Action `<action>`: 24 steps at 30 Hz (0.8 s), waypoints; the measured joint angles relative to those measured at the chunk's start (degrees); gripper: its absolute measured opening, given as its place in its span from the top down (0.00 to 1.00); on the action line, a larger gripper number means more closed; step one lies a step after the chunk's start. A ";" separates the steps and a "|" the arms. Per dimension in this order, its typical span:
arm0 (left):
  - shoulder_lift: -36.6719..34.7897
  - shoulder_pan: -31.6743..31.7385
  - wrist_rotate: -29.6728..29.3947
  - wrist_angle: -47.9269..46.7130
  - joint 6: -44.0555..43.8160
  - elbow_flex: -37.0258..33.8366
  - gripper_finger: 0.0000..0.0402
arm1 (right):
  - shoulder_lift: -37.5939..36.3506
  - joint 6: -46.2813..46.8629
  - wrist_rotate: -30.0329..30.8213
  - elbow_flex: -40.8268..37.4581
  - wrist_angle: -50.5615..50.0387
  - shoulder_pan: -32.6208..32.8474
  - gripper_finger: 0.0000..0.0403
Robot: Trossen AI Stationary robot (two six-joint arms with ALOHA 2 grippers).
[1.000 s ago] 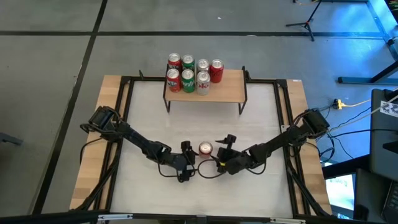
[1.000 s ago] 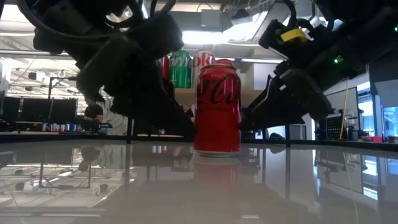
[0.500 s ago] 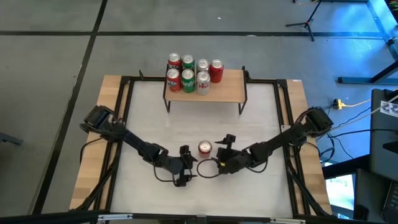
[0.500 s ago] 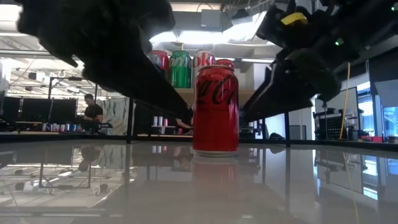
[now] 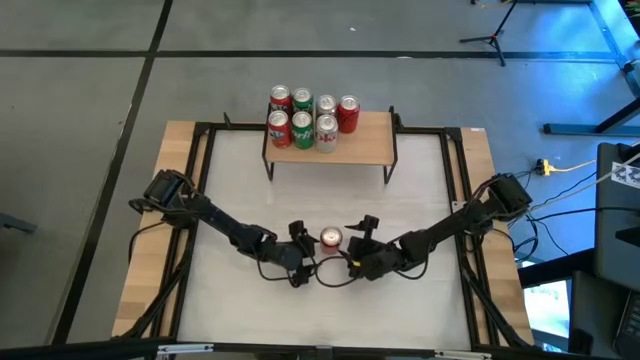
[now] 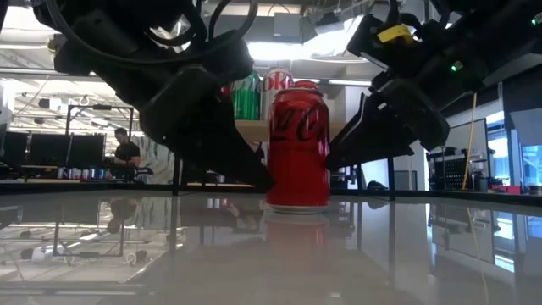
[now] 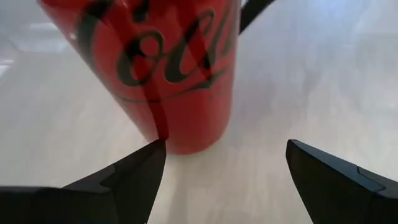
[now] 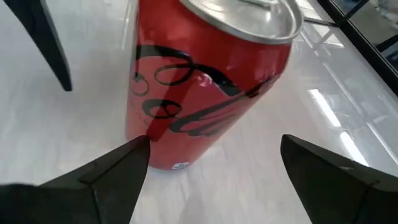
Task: Place canned beverage on shelf
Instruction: Put the red black soda can aligned with the other red black soda can on the shelf
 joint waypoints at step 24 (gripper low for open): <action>-2.14 -4.60 2.33 -1.22 -3.05 0.06 0.20 | -5.10 1.97 19.76 4.43 -4.91 8.52 0.11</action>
